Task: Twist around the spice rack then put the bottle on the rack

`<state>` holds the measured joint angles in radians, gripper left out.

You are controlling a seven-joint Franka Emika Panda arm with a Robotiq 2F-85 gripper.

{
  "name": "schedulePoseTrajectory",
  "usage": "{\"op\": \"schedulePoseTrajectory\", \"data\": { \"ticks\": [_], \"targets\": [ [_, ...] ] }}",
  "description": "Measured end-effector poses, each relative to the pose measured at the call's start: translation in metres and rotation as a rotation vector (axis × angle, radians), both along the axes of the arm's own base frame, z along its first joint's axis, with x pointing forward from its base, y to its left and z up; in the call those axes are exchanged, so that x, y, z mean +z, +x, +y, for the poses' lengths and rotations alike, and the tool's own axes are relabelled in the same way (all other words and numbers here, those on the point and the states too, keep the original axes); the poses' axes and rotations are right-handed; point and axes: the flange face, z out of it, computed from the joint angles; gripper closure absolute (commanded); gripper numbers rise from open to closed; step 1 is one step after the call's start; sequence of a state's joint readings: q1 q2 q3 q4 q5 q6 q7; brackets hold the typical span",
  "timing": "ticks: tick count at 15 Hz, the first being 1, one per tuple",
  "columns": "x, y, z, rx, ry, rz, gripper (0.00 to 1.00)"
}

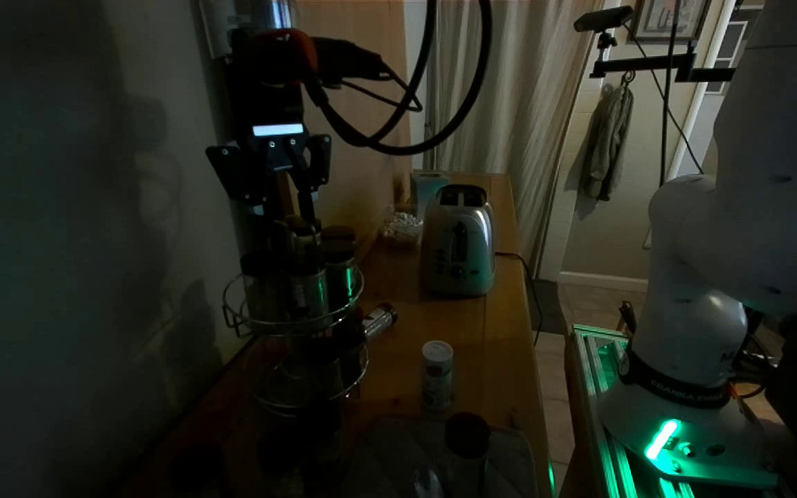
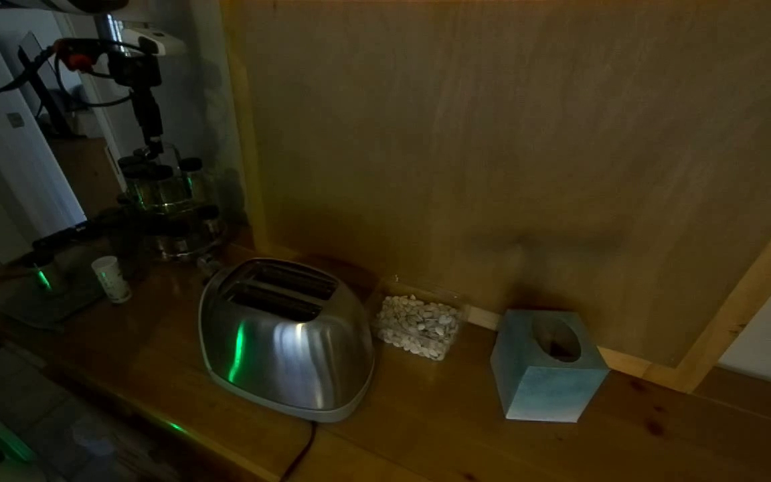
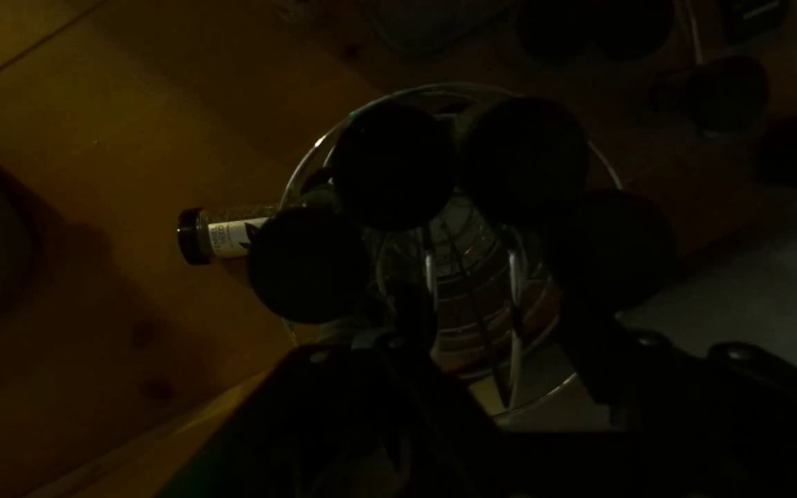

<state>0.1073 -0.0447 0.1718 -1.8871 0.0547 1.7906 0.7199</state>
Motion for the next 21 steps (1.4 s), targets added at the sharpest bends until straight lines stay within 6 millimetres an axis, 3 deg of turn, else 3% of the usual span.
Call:
{"op": "schedulePoseTrajectory", "data": {
  "ticks": [2, 3, 4, 6, 12, 13, 17, 18, 21],
  "targets": [
    [-0.0002, 0.0001, -0.0002, -0.002, -0.002, 0.000, 0.13],
    [-0.0002, 0.0001, -0.0003, -0.004, -0.004, 0.000, 0.21],
    [-0.0002, 0.0002, -0.0004, -0.005, -0.005, -0.001, 0.48],
    [-0.0002, 0.0002, -0.0006, -0.007, -0.007, -0.001, 0.47],
    [-0.0003, 0.0006, -0.0018, -0.019, -0.022, -0.005, 0.91],
    [-0.0001, 0.0006, -0.0020, -0.020, -0.025, -0.006, 0.93],
    [0.0001, 0.0007, -0.0020, -0.026, -0.027, -0.007, 0.91],
    [0.0002, 0.0006, -0.0020, -0.026, -0.027, -0.007, 0.72],
    [0.0002, 0.0006, -0.0019, -0.026, -0.029, -0.008, 0.72]
  ]
}}
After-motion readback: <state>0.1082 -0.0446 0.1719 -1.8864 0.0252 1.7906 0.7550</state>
